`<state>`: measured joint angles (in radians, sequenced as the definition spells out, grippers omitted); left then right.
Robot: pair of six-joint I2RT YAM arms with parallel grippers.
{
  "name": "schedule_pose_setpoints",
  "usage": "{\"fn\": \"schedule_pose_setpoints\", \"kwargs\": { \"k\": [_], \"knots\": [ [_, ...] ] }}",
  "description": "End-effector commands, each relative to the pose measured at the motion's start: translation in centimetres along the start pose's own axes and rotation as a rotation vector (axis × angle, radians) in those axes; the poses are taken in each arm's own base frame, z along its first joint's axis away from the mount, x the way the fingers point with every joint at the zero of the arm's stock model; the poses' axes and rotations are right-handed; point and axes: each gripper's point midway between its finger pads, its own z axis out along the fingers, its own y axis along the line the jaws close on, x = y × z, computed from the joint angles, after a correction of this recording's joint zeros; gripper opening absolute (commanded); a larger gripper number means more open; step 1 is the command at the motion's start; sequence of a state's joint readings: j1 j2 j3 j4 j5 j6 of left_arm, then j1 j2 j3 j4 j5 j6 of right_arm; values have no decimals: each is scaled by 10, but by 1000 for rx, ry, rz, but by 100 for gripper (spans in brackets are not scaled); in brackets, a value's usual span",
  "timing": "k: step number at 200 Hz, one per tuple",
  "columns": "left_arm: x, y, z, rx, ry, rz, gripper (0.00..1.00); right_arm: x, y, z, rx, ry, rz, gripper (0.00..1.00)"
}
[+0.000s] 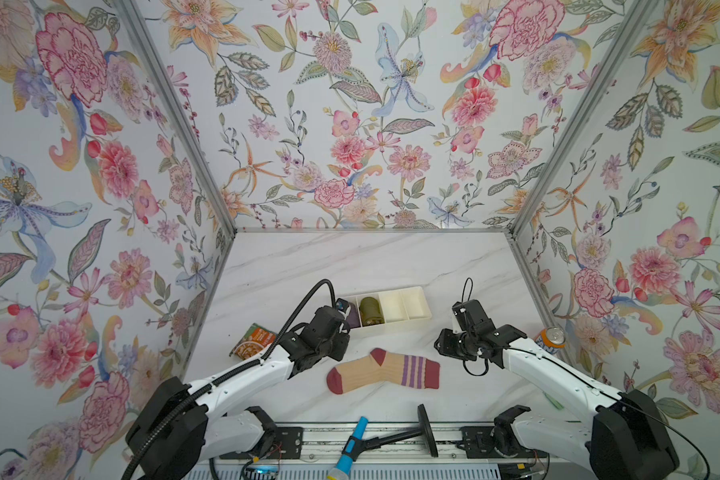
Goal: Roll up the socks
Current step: 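Move the left gripper above the sock heel while the right gripper approaches the pink cuff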
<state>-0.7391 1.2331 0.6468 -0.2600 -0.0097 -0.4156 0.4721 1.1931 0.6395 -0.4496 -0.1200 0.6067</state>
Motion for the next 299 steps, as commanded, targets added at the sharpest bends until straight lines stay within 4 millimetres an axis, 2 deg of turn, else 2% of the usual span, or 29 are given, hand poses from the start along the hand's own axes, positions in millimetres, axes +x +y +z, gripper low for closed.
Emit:
{"fn": "schedule_pose_setpoints", "kwargs": {
  "k": [1,23,72,135,179,204,226,279,299],
  "knots": [
    [10,-8,10,28,60,-16,9,-23,18,8,-35,-58,-39,37],
    [12,-7,15,16,74,-18,8,-31,27,20,-43,-48,-55,37],
    [0,-3,27,3,37,-20,9,-54,37,44,-28,-50,-88,37],
    [-9,26,45,-8,31,-41,8,-86,43,66,-4,-70,-108,36],
    [-20,35,51,-17,9,-39,8,-104,42,79,-3,-75,-93,36],
    [-32,39,54,-26,-21,-41,8,-107,41,78,-8,-83,-87,36],
    [-38,36,59,0,-29,-44,8,-106,39,73,-17,-84,-83,36],
    [-37,33,56,16,-40,-49,7,-88,33,53,-11,-55,-104,38],
    [-47,33,60,20,-74,-56,7,-75,27,37,-1,-46,-107,41]
  ]
}}
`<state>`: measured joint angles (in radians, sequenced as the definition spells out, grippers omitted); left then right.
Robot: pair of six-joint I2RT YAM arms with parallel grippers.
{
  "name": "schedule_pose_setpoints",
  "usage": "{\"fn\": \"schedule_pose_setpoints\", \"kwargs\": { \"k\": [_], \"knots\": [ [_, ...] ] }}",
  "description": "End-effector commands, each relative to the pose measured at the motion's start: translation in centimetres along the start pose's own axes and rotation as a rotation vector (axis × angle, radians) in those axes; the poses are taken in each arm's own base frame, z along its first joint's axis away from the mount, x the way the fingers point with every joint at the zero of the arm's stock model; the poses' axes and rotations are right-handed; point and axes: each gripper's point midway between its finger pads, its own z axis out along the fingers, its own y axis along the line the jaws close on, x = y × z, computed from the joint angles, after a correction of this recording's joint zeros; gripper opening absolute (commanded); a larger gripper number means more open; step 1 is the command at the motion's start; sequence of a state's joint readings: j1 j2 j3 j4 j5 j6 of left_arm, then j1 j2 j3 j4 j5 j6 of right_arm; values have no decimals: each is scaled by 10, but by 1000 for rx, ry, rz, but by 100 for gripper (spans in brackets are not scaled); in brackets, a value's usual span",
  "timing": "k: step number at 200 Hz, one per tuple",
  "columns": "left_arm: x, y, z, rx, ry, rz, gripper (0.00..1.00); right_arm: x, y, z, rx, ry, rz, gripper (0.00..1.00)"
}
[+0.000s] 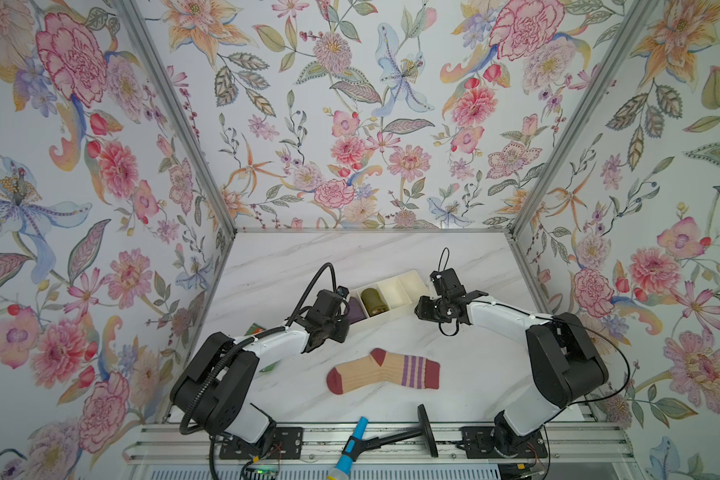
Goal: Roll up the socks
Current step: 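Move the left gripper above the sock heel while the right gripper approaches the pink cuff, then lower the right gripper and pinch the pink cuff of the striped sock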
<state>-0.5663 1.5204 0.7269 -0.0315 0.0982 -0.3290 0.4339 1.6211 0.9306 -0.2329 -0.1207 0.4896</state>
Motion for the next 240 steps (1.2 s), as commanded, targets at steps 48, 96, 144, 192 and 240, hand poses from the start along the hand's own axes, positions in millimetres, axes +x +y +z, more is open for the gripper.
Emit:
{"fn": "schedule_pose_setpoints", "kwargs": {
  "k": [48,96,144,192,240],
  "knots": [
    [-50,-3,17,18,-123,4,6,57,-21,-62,19,63,31,43],
    [-80,7,4,-43,-162,37,6,103,-29,-86,12,128,107,41],
    [-76,13,-38,-79,-158,62,7,151,-30,-89,-8,214,162,38],
    [-71,2,-65,-15,-184,42,7,168,-25,-84,-27,231,185,34],
    [-73,0,-76,1,-205,35,7,179,-30,-75,12,252,183,31]
  ]
}}
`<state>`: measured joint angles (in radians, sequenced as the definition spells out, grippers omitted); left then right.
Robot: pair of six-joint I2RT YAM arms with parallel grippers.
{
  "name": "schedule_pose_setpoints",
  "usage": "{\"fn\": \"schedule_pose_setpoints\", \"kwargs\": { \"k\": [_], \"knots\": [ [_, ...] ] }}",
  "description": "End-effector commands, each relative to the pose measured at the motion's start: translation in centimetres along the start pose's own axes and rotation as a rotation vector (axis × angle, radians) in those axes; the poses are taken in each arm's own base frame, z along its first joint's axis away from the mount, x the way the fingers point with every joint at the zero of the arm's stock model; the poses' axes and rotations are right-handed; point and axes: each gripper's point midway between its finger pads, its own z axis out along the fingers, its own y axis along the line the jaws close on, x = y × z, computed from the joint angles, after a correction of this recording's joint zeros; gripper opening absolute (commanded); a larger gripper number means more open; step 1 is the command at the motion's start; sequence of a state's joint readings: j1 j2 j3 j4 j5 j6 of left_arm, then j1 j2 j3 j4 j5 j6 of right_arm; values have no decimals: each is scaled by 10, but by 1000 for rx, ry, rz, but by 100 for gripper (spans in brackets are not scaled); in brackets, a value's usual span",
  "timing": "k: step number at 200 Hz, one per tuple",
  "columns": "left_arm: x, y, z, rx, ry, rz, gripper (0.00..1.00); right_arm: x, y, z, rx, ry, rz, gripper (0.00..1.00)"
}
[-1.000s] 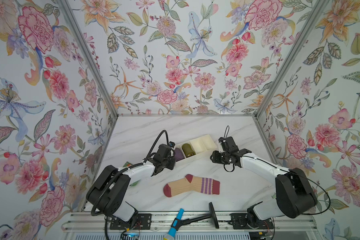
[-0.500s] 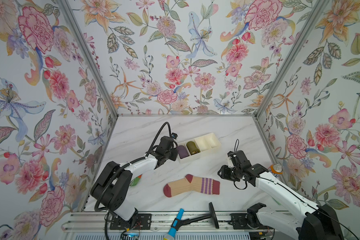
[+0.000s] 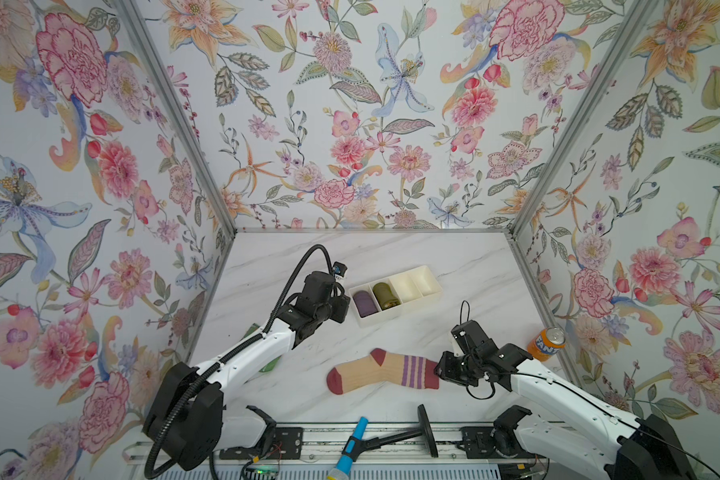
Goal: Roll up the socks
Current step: 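Lower the right gripper and pinch the pink cuff of the striped sock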
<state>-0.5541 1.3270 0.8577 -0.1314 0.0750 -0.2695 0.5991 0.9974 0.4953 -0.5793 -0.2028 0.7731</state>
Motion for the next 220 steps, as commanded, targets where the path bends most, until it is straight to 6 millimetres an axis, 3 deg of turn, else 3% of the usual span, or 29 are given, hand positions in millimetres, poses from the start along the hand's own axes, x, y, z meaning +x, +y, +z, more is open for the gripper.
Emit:
{"fn": "schedule_pose_setpoints", "kwargs": {
  "k": [1,151,220],
  "knots": [
    [8,2,-7,8,20,-12,7,6,-7,6,34,11,24,31],
    [5,2,-6,7,28,13,8,16,-16,31,106,60,14,27],
    [9,0,-2,20,40,15,7,8,-25,34,162,35,3,0]
  ]
}}
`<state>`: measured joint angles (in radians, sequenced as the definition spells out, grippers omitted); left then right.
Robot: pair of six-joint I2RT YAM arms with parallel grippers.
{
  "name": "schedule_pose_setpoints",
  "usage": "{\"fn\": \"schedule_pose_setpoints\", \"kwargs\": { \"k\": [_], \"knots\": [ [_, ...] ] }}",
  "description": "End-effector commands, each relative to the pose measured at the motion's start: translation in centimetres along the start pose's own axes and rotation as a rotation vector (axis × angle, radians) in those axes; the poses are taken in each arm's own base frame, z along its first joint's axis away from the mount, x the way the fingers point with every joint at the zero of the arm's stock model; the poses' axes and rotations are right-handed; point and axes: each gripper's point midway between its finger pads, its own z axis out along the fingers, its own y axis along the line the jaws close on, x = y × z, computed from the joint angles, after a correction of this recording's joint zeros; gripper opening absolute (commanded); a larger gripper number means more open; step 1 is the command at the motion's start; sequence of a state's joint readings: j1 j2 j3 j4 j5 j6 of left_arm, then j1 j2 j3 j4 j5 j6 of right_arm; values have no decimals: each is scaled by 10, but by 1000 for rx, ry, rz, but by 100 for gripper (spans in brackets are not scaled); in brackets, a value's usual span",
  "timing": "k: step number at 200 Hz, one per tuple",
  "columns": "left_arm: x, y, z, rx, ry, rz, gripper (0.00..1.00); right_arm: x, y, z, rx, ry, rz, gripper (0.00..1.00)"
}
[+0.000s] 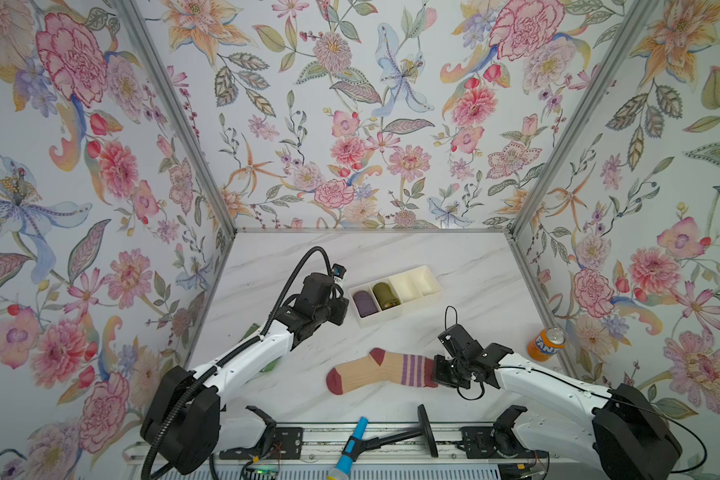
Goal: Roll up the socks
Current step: 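Lower the right gripper and pinch the pink cuff of the striped sock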
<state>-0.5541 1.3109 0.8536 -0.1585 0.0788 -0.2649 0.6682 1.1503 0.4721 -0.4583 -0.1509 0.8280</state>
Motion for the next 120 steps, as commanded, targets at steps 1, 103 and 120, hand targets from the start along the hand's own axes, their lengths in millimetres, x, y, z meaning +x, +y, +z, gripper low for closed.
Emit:
{"fn": "schedule_pose_setpoints", "kwargs": {
  "k": [1,103,120],
  "knots": [
    [4,0,2,17,24,10,7,3,-21,6,96,7,2,0],
    [12,-44,6,177,24,52,5,-39,-39,-9,167,-57,-16,0],
    [14,-64,9,225,26,80,3,-45,-40,-12,170,-63,-24,0]
  ]
}}
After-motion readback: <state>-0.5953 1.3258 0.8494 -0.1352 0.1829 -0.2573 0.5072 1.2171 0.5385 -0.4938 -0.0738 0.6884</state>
